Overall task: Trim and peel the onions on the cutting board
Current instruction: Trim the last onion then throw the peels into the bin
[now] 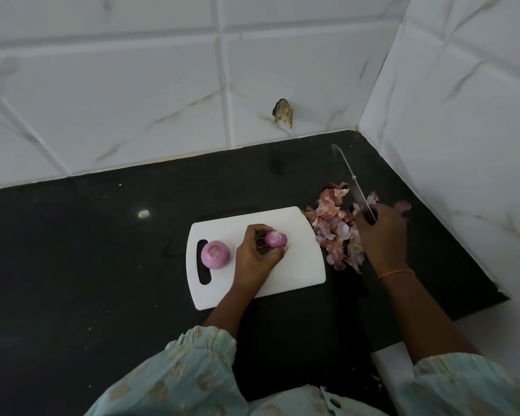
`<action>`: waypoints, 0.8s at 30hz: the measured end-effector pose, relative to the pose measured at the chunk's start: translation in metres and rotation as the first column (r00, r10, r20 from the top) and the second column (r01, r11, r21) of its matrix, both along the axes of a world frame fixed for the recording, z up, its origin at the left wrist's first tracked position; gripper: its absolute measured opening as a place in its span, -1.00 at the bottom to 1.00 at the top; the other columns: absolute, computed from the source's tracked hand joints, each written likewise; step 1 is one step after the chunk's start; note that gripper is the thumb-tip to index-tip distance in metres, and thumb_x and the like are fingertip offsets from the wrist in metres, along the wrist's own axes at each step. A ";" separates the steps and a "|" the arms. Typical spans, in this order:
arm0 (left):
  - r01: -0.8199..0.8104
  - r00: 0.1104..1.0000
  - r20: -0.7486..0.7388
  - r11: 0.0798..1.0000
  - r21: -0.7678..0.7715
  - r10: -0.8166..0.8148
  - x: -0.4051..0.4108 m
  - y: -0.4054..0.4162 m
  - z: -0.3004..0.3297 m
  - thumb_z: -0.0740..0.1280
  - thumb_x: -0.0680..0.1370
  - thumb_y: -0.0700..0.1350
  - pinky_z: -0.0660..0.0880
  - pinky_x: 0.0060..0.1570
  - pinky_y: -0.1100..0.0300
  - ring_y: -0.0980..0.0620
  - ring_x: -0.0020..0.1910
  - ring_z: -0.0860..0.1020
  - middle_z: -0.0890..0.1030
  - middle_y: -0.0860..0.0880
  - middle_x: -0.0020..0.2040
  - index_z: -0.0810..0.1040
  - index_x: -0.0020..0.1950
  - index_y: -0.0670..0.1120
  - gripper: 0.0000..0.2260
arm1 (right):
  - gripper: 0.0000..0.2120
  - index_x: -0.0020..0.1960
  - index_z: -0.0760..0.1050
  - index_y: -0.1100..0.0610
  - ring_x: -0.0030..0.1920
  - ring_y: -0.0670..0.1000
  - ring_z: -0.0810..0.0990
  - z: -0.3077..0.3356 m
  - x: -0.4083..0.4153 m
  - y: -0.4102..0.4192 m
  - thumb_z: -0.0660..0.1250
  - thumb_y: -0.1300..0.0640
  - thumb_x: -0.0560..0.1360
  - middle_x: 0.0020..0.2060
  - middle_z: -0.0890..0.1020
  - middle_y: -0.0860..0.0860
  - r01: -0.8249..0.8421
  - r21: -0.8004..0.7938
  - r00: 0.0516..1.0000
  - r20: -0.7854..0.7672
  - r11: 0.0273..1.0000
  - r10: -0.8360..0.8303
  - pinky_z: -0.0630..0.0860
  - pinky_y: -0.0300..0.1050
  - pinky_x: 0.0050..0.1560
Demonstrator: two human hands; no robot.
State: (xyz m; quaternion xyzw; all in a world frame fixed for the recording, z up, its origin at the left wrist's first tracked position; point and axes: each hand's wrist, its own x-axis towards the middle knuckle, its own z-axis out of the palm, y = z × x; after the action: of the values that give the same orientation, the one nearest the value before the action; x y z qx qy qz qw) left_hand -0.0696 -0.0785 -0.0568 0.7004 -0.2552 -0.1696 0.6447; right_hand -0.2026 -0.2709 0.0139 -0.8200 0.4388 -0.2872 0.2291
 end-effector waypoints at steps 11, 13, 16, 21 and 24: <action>-0.041 0.999 0.012 0.999 0.013 0.040 0.001 0.000 -0.005 0.47 0.39 -0.30 0.57 0.02 0.23 0.02 0.10 0.57 0.50 -0.01 0.14 0.43 0.18 -0.06 -0.57 | -0.76 -0.03 0.49 0.20 -0.20 0.09 0.53 0.003 -0.006 0.001 0.20 0.02 0.61 -0.25 0.52 0.07 0.126 0.110 0.987 -0.117 0.986 -0.113 0.40 -0.05 -0.22; -0.064 0.997 0.033 0.998 0.007 0.063 0.003 0.002 -0.005 0.47 0.36 -0.31 0.58 0.00 0.20 0.01 0.08 0.55 0.47 -0.02 0.12 0.41 0.15 -0.08 -0.56 | -0.83 0.06 0.46 0.22 -0.13 0.07 0.54 0.004 -0.003 0.002 0.22 0.11 0.60 -0.18 0.50 0.04 0.092 0.132 0.994 -0.067 0.987 -0.084 0.46 -0.01 -0.15; -0.069 0.997 0.045 0.997 0.028 0.067 0.005 0.003 -0.006 0.47 0.34 -0.31 0.58 -0.01 0.18 -0.05 0.07 0.55 0.43 -0.01 0.11 0.38 0.14 -0.09 -0.54 | -0.89 0.02 0.49 0.23 -0.08 0.09 0.56 0.003 0.000 0.009 0.25 0.19 0.57 -0.18 0.50 0.04 0.070 0.181 0.995 -0.082 0.981 -0.056 0.42 -0.06 -0.12; -0.043 0.993 0.109 0.996 0.074 0.035 0.006 0.003 -0.002 0.50 0.36 -0.29 0.53 0.09 0.28 0.11 0.17 0.49 0.41 0.02 0.18 0.51 0.21 -0.02 -0.54 | -0.89 0.05 0.48 0.18 -0.10 0.07 0.56 -0.005 0.006 0.014 0.24 0.17 0.58 -0.07 0.59 0.10 0.028 0.331 0.993 -0.119 0.943 0.012 0.44 -0.07 -0.11; -0.035 0.990 0.139 0.998 0.051 0.028 0.003 0.003 0.012 0.52 0.39 -0.28 0.49 0.05 0.41 0.20 0.16 0.46 0.42 0.01 0.18 0.56 0.19 -0.04 -0.59 | -0.82 0.15 0.45 0.15 -0.04 0.12 0.61 -0.007 0.011 0.021 0.24 0.11 0.58 -0.02 0.61 0.13 0.034 0.386 0.999 -0.045 0.922 -0.018 0.55 0.01 -0.01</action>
State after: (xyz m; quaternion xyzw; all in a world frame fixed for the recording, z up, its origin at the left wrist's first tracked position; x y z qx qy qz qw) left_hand -0.0668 -0.0757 -0.0447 0.7313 -0.2834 -0.1174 0.6091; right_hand -0.1916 -0.2503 0.0067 -0.7585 0.5023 -0.1813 0.3735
